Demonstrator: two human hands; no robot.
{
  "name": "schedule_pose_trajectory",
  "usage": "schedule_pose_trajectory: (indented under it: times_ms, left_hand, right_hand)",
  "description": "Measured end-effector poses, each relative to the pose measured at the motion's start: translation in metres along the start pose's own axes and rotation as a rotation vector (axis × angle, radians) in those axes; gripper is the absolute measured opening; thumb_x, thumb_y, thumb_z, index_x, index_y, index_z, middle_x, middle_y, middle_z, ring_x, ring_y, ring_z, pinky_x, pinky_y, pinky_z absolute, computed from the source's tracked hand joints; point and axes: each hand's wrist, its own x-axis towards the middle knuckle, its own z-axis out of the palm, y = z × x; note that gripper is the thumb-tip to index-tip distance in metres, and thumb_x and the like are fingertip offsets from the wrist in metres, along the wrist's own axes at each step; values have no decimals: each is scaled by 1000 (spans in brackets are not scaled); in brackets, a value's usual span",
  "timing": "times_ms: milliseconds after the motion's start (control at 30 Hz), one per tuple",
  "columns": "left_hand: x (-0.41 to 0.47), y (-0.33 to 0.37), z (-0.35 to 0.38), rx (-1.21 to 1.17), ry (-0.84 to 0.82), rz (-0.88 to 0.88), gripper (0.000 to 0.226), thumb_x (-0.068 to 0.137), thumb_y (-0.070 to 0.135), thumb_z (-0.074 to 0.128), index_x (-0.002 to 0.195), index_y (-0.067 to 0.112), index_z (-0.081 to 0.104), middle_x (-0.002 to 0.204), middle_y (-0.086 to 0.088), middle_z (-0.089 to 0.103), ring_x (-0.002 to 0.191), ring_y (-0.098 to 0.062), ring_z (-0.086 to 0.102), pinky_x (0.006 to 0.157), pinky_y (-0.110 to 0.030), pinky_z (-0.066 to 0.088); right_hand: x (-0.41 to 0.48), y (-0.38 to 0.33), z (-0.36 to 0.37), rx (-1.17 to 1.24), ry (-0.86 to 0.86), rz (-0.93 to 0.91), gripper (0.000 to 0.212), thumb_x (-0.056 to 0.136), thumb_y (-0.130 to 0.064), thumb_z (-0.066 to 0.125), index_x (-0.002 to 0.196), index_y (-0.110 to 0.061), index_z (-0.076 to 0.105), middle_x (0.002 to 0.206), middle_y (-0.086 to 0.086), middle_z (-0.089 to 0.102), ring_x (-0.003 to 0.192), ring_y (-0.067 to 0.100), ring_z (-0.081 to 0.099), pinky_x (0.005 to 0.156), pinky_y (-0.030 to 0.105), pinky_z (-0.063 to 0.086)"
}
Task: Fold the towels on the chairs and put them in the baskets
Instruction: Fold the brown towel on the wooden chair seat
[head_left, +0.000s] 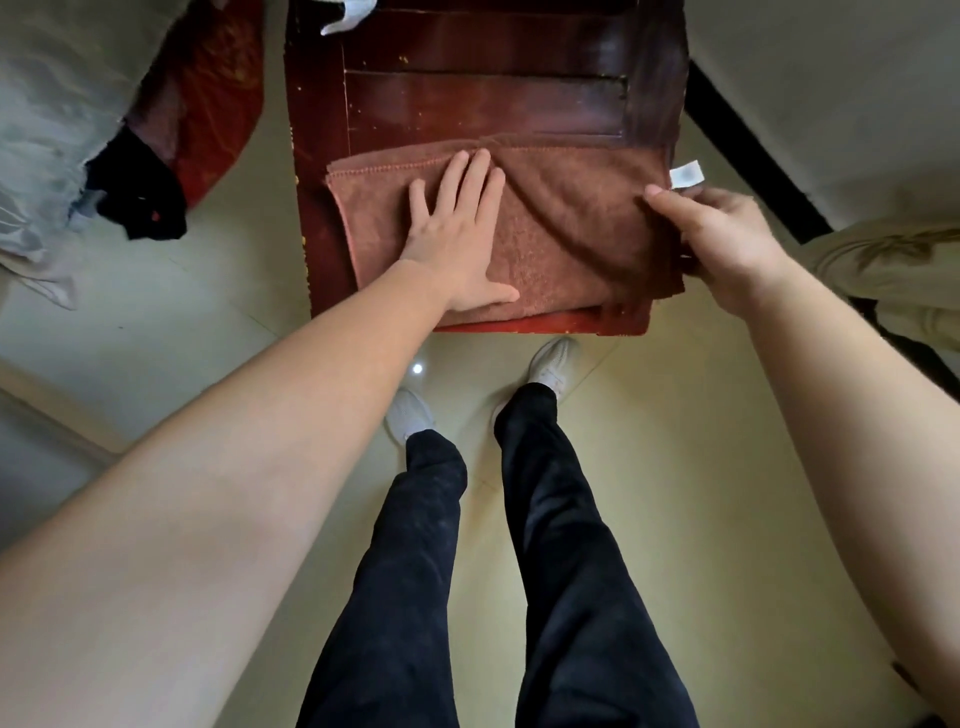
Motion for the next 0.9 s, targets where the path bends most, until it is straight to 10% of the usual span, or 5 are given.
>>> schedule_pose_trajectory:
  times_ms: [133,300,467,633,900]
  left_hand:
    - [-14,-14,-14,-231,203,-62,86,80,59,63,149,18,31,161,-10,14,146,-29,18,115,-52,15]
    - [-54,-66,-13,-782,703,-515,35,89,28,53,118,12,60,128,-8,50,114,-21,57,100,-29,42]
    - [-83,-134,1,-1201,670,-979,25,84,21,48,105,20,61,99,0,65,93,-21,67,85,-40,54]
    - [-100,-143,7,-1245,500,-905,21,94,14,42,108,18,58,80,8,56,67,-6,56,54,-23,45]
    - [-93,-96,18,-1218,164,-763,29,91,52,43,86,27,57,99,0,67,100,-23,64,88,-37,53]
  right_hand:
    - [-27,-28,12,-2,-38,-169,31,77,-17,76,107,-15,71,91,-3,71,76,9,67,70,29,56]
    - [-70,-59,76,-307,202,-487,50,72,-20,65,121,-24,65,88,-12,64,71,-6,59,81,11,48]
    - [-94,-51,183,-449,-43,-613,63,79,-26,64,141,-22,51,117,-1,65,102,15,62,93,36,52]
    - [-89,-22,226,-536,-469,-407,51,92,-27,65,141,-17,53,130,4,66,121,20,61,106,35,46]
    - [-59,9,156,-286,147,-274,20,89,-28,62,108,-28,67,93,-11,70,91,12,67,94,34,52]
